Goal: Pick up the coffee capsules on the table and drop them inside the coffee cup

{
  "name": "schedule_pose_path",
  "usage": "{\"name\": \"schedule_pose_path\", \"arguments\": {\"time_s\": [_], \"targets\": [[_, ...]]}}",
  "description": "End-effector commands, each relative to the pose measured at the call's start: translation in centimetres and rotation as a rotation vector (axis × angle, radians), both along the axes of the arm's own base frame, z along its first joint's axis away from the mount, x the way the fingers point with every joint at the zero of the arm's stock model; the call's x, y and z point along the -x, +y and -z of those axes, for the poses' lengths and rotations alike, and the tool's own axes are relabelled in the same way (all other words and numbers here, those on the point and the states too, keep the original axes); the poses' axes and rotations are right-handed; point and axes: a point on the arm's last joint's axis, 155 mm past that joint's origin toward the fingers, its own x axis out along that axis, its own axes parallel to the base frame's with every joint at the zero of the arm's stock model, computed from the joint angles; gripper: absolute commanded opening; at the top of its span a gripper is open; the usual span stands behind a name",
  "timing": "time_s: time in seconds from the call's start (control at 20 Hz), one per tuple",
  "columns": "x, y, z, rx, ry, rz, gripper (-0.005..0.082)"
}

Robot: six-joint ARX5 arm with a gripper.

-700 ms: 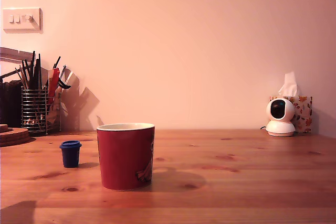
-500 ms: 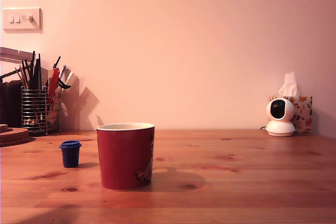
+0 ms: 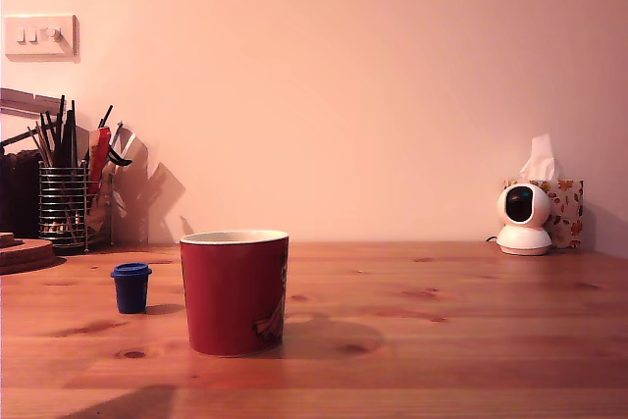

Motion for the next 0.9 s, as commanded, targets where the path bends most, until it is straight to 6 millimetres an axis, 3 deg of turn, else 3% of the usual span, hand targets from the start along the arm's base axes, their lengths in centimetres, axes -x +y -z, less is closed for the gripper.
{"name": "schedule_pose_path", "arguments": {"time_s": [0.0,0.4,0.65,0.85], "targets": [[0.2,-0.6,0.5,0.004,0.012,0.033,-0.0024],[0.8,-2.3,4.9,-0.018,0.198,0.136,-0.0024],[0.6,-2.4,7.6,-0.053,0.310,0.146,-0.0024],[0.4,-2.2,8.6,-0.061,0.353,0.135,-0.0024]]}}
